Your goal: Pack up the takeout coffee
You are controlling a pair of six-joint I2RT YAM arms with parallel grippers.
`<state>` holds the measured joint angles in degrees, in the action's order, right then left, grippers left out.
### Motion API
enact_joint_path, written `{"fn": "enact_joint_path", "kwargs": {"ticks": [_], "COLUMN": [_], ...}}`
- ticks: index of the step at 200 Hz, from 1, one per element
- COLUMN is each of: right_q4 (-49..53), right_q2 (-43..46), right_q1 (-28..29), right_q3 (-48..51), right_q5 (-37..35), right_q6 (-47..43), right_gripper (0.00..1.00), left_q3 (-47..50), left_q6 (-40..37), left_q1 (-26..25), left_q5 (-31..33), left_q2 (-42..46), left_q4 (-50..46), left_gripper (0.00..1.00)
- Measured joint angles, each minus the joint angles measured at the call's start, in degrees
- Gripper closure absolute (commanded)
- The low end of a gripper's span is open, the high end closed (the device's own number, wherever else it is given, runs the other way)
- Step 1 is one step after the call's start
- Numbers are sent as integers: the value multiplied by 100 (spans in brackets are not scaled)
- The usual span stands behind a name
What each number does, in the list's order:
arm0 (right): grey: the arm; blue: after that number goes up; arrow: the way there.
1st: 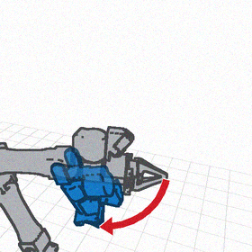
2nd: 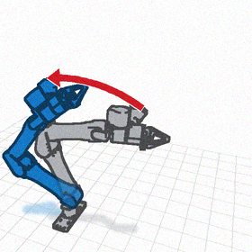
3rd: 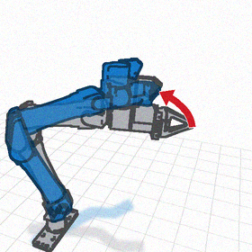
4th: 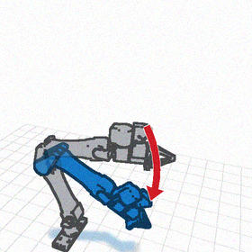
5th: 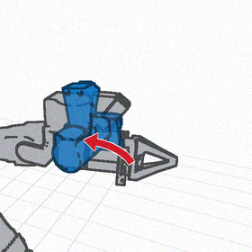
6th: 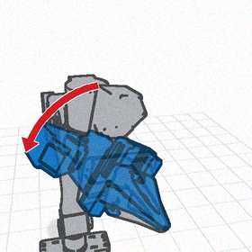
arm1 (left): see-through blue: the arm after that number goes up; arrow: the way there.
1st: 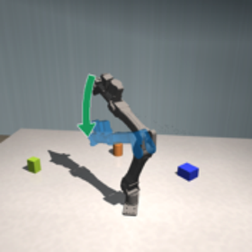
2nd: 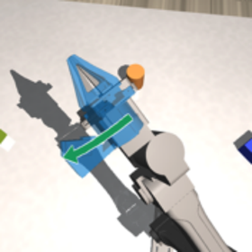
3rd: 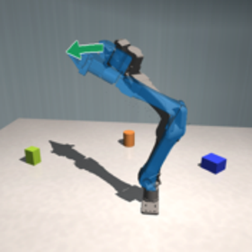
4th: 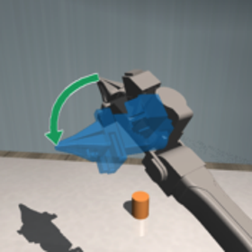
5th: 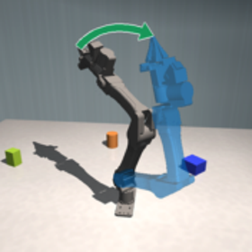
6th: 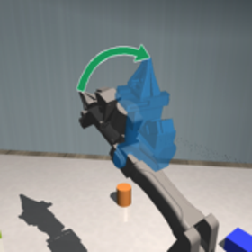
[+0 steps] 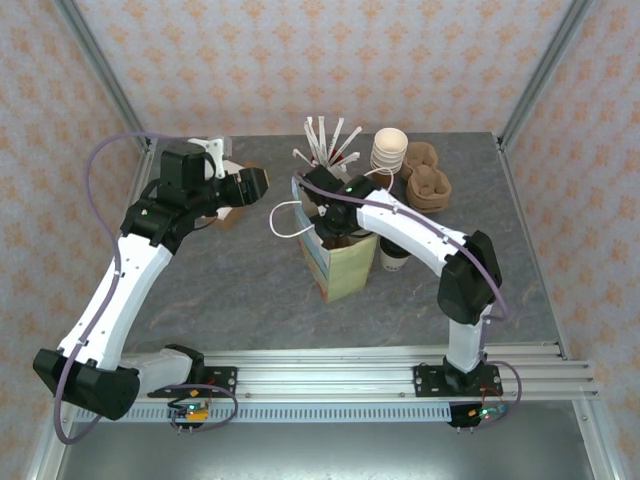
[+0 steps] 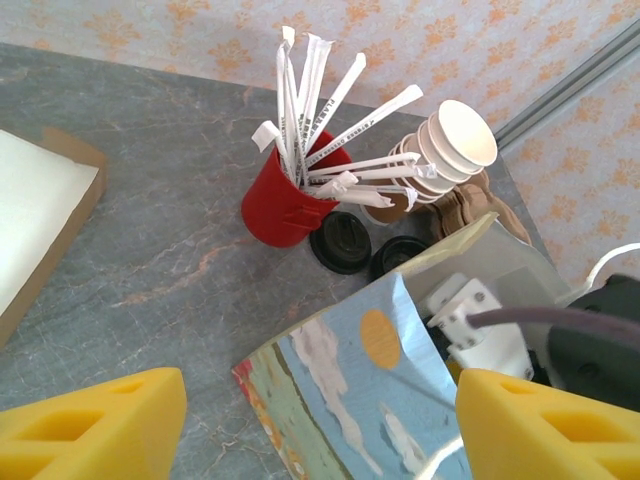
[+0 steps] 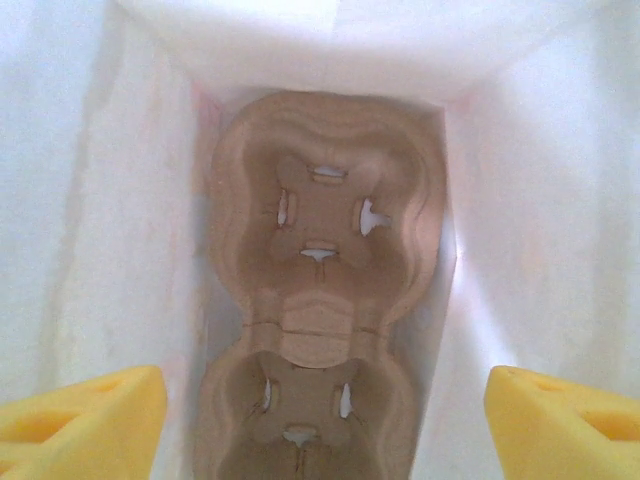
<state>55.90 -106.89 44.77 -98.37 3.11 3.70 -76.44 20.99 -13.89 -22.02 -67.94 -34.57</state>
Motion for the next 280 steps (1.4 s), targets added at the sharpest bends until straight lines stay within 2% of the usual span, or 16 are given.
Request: {"fn": "enact_joint_path", "kwargs": {"ticks": [127,202,234,280], "right_q4": [407,334,361,579], "right_q2": [514,1786,2570,3847], "right_q1": [-35,-195,-538,-1744], "right_q3": [-1416,-1508,-979,334], "right_q5": [-22,-50,-291,-466], "right_q6": [-170,-260,-188,352], "right_gripper": [18,17,14,13], "left_q3": [146,203,203,203], "left_q6": [9,20,17,17], "left_q1": [0,-153,-455,-680], "left_q5": [-9,-33,-44,-42], "left_q2": [72,85,83,83], "left_q4": [-48,-26,-9,105], "left_gripper": [28,28,27,27]}}
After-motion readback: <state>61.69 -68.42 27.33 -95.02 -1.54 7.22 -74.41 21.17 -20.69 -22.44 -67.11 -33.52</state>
